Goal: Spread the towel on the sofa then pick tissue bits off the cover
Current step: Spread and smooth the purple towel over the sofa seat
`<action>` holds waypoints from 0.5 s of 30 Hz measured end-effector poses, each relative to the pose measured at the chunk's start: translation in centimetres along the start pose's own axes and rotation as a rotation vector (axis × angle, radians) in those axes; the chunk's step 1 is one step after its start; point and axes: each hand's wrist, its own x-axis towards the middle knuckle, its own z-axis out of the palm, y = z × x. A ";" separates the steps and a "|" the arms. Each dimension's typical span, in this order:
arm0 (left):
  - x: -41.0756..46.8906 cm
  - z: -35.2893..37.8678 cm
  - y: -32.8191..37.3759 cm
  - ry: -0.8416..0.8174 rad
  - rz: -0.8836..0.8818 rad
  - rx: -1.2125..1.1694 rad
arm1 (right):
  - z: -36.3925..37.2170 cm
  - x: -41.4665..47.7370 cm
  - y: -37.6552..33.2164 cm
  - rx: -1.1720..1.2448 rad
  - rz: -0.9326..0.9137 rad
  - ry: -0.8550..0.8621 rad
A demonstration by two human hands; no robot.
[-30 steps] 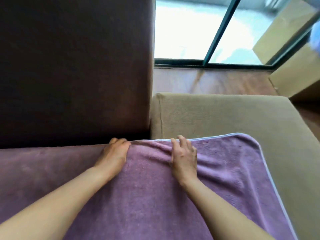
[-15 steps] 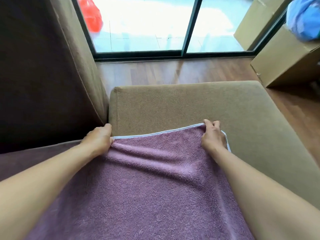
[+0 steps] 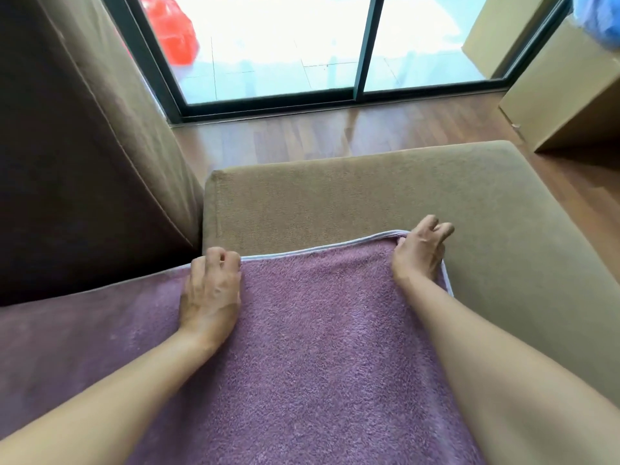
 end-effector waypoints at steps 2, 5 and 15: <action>-1.5 0.7 1.1 -0.205 0.067 0.049 | 0.0 0.2 0.0 0.063 0.052 0.005; -2.3 2.1 1.9 -0.385 0.095 0.114 | -0.6 -1.6 -0.1 0.137 0.008 0.033; -5.8 0.7 2.2 -0.469 0.089 0.120 | -1.4 -6.0 5.4 -0.400 -0.215 -0.516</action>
